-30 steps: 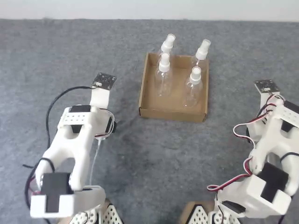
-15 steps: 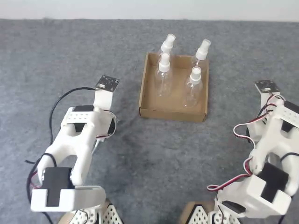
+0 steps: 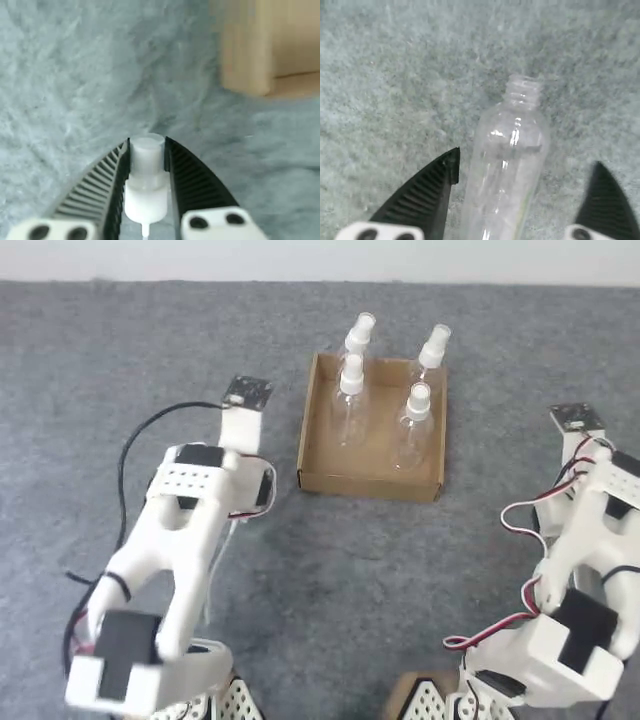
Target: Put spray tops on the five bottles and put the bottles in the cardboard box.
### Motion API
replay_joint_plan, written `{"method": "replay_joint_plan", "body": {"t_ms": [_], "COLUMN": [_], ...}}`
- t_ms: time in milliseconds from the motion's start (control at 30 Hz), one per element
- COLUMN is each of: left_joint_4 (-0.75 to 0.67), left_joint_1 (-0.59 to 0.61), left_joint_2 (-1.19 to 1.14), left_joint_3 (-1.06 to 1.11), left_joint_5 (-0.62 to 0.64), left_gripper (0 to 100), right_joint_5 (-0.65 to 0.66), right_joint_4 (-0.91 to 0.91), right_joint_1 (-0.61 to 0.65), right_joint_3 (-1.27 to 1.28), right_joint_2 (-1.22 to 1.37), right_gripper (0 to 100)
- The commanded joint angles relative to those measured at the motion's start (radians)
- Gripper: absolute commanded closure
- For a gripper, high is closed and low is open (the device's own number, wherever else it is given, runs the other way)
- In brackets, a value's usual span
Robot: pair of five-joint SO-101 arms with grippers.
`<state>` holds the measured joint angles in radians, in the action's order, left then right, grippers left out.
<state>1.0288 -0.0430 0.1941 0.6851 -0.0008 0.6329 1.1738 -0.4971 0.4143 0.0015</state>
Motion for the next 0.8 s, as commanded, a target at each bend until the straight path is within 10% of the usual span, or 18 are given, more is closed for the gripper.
{"method": "replay_joint_plan", "body": {"t_ms": [0, 333, 767], "left_joint_4": [0.015, -0.178, -0.192], "left_joint_1": [-0.008, -0.005, -0.005], "left_joint_2": [0.172, 0.298, 0.295], "left_joint_3": [-0.010, 0.220, 0.236], "left_joint_5": [0.046, 0.048, 0.049], "left_gripper": [98, 98, 97], "right_joint_5": [-0.002, -0.011, 0.000], "right_joint_4": [0.085, 0.282, 0.105], "right_joint_1": [-0.008, -0.008, 0.073], "right_joint_3": [-0.106, -0.222, 0.239], "right_joint_2": [-0.022, -0.120, -0.522], "right_gripper": [57.9, 56.3, 56.3]}}
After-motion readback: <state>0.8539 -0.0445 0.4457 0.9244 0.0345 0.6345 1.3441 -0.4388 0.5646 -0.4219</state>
